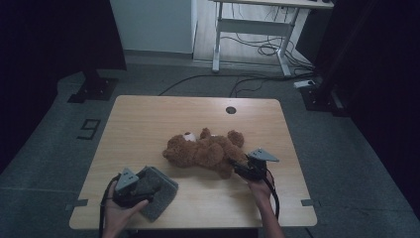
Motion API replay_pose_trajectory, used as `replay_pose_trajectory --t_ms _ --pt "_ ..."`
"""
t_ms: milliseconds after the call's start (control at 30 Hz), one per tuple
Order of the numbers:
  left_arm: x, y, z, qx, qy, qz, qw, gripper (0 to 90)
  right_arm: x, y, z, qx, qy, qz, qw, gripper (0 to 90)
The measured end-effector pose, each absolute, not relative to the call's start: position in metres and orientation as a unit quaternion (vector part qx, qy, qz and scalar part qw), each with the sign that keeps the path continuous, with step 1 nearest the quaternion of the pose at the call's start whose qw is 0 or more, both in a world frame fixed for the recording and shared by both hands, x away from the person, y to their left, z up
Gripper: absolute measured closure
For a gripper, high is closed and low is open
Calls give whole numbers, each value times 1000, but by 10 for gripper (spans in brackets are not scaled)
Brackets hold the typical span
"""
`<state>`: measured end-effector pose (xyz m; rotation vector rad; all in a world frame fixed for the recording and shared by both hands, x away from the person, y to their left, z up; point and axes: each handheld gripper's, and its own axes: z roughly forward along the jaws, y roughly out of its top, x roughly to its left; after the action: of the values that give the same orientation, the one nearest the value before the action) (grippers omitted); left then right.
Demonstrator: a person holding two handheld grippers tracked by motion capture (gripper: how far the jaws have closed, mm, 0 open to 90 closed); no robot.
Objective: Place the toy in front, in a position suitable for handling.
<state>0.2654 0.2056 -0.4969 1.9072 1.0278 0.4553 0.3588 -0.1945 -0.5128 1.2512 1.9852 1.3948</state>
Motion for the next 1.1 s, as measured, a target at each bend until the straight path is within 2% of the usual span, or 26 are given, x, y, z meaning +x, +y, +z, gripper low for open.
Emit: replay_pose_trajectory --t_ms 233,433,567,767,1033,1067,1100 --pt "270 173 -519 806 405 165 400 240 359 -197 -515 447 711 506 196 481" --pt "269 169 -529 810 408 157 392 273 358 -197 -515 449 711 505 197 478" --pt "270 169 -533 814 421 135 377 243 358 -197 -515 450 710 505 197 476" --pt "271 165 -542 821 419 153 356 231 359 -198 -517 451 709 506 195 472" --pt "270 164 -546 825 414 187 337 315 358 -198 -517 452 709 505 193 469" --pt "270 165 -546 824 414 188 337 341 358 -198 -518 452 709 506 193 468" --pt "271 169 -546 823 415 190 339 406 358 -198 -518 453 709 505 193 468"
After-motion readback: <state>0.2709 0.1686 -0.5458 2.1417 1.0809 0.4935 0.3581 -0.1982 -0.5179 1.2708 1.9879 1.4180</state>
